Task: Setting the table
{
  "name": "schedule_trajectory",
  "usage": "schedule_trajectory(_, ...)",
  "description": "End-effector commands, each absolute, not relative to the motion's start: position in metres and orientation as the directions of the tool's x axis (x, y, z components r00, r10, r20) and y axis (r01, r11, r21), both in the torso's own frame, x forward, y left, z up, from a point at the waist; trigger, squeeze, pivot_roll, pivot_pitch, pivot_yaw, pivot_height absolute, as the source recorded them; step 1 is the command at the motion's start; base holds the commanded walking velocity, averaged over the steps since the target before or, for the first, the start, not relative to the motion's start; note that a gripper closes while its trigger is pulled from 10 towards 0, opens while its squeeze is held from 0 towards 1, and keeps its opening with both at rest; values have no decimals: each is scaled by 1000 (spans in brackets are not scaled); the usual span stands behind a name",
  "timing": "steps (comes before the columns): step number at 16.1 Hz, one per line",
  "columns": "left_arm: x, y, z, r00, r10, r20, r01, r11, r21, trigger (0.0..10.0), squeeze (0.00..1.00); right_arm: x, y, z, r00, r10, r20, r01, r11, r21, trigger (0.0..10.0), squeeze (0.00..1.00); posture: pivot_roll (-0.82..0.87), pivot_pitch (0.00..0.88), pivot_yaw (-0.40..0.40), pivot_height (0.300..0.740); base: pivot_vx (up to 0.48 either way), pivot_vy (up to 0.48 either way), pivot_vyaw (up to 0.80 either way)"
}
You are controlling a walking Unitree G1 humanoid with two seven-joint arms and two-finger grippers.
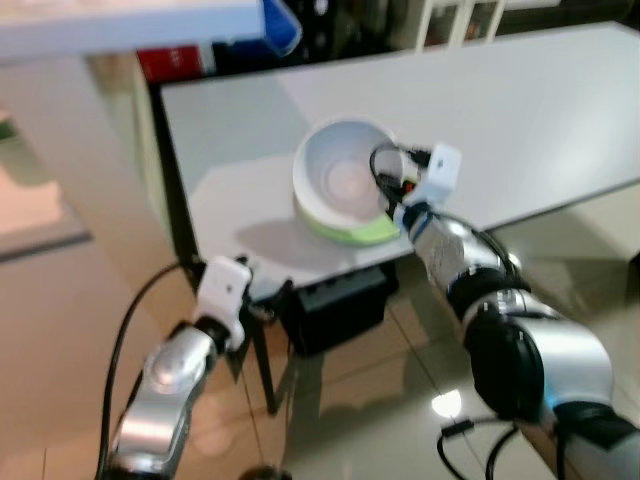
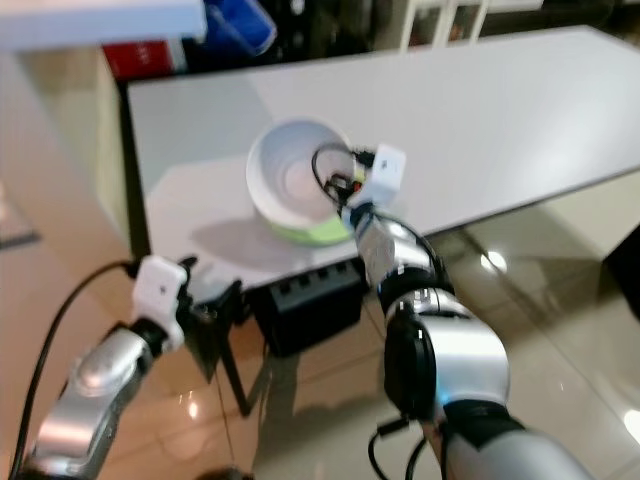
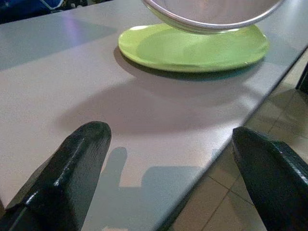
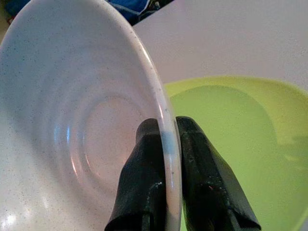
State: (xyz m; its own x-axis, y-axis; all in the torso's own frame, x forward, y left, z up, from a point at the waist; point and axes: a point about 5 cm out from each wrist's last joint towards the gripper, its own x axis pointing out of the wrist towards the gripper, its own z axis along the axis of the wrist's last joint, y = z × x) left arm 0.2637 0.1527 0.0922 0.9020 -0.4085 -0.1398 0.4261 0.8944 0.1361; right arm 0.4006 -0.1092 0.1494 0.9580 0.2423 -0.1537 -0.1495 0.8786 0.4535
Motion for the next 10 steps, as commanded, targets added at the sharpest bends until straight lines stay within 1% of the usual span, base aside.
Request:
schedule_trajectory(1, 264, 152, 92, 902, -410, -134, 427, 893, 144, 10000, 0, 404, -120, 157, 971, 198, -135, -109, 866, 488, 0, 0, 89, 0, 21, 740, 0, 0, 0)
schedule_trajectory(4, 262, 155, 93, 902, -412, -132, 428, 891, 148, 10000, 0, 405, -128, 156, 978, 133, -163, -30, 855, 517, 0, 0, 115, 0, 23, 740, 0, 0, 0)
schedule_trajectory(5, 260, 156, 93, 902, -411, -132, 428, 891, 151, 10000, 0, 406, -130, 157, 980, 112, -163, -14, 863, 506, 0, 0, 120, 0, 23, 740, 0, 0, 0)
schedule_trajectory(9, 257, 158, 94, 903, -407, -140, 427, 885, 184, 10000, 0, 407, -132, 160, 984, 74, -160, 12, 878, 479, 0, 0, 131, 0, 21, 740, 0, 0, 0)
schedule_trajectory(10, 258, 158, 94, 902, -407, -141, 428, 884, 188, 10000, 0, 407, -131, 160, 984, 75, -161, 11, 880, 476, 0, 0, 129, 0, 23, 740, 349, 0, 0)
